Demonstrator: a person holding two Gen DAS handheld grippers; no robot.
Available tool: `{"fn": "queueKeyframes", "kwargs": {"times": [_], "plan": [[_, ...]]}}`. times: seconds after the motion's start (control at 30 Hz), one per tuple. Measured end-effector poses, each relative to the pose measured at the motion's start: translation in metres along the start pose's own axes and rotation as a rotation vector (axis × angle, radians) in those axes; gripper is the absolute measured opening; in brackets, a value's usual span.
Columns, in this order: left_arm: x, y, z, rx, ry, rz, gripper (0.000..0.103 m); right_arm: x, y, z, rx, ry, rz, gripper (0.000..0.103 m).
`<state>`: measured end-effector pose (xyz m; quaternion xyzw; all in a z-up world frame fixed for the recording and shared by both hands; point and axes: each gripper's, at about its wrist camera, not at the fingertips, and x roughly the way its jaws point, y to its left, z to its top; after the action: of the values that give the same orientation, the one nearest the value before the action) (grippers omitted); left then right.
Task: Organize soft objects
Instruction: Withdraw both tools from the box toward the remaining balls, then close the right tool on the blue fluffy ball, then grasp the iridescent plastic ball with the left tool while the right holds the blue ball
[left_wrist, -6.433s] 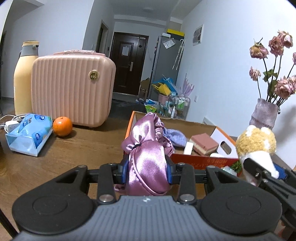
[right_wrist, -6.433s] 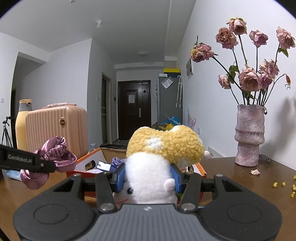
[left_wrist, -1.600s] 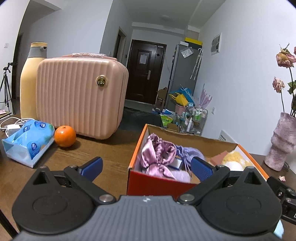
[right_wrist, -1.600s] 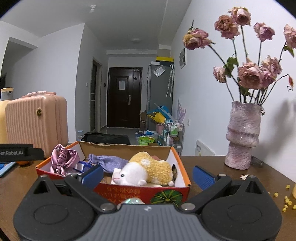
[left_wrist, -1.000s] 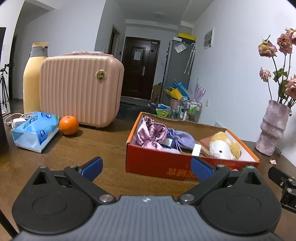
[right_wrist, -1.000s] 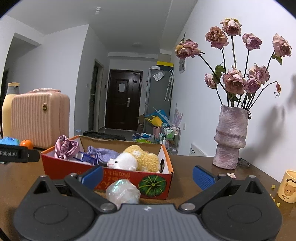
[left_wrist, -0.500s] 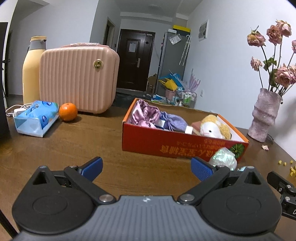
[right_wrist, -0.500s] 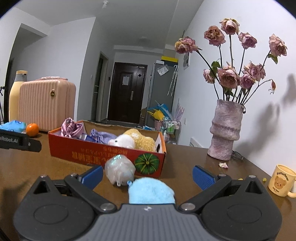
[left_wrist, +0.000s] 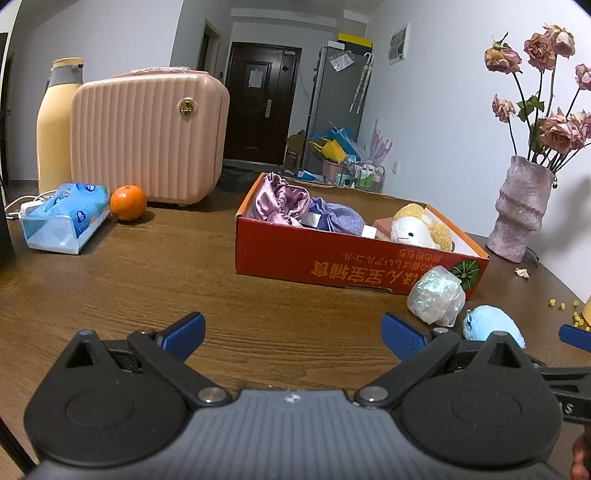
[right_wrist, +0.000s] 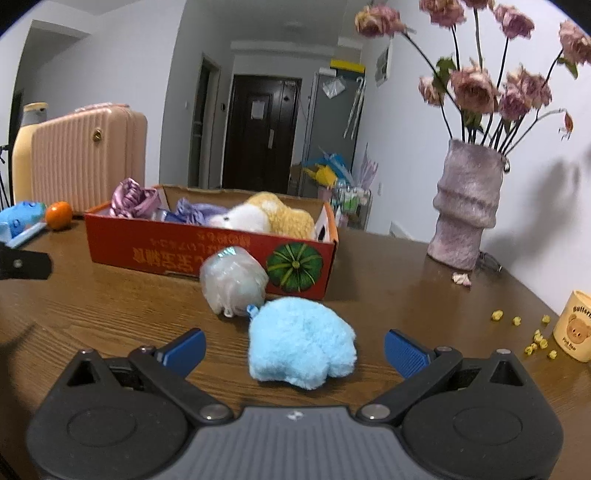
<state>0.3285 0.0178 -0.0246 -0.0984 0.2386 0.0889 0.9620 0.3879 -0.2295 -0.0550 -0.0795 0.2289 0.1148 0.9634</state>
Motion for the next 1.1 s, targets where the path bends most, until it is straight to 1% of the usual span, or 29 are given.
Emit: {"fn": "queueKeyframes", "kwargs": {"times": [0.3, 0.43, 0.57, 0.67, 0.77, 0.8, 0.83, 0.97, 1.1], "plan": [[0.009, -0.003, -0.002, 0.013, 0.029, -0.004, 0.103, 0.043, -0.017, 0.006, 0.048, 0.102, 0.01, 0.103], [0.015, -0.006, -0.002, 0.016, 0.042, -0.005, 0.103, 0.06, -0.024, 0.009, 0.084, 0.149, 0.039, 0.103], [0.021, -0.009, -0.002, 0.023, 0.053, -0.008, 0.103, 0.07, -0.024, 0.01, 0.087, 0.172, 0.063, 0.103], [0.024, -0.013, -0.002, 0.028, 0.057, -0.013, 0.103, 0.076, -0.022, 0.011, 0.079, 0.191, 0.081, 0.097], [0.028, -0.016, -0.002, 0.035, 0.062, -0.018, 0.103, 0.08, -0.02, 0.013, 0.069, 0.2, 0.097, 0.086], [0.029, -0.017, -0.002, 0.036, 0.063, -0.02, 0.103, 0.081, -0.019, 0.013, 0.065, 0.202, 0.1, 0.081], [0.03, -0.018, -0.002, 0.037, 0.065, -0.024, 0.103, 0.082, -0.019, 0.014, 0.066, 0.199, 0.105, 0.078], [0.035, -0.021, -0.001, 0.04, 0.07, -0.029, 0.103, 0.081, -0.019, 0.014, 0.066, 0.191, 0.114, 0.075], [0.037, -0.024, 0.0, 0.043, 0.071, -0.034, 0.103, 0.075, -0.021, 0.016, 0.071, 0.156, 0.11, 0.074]]}}
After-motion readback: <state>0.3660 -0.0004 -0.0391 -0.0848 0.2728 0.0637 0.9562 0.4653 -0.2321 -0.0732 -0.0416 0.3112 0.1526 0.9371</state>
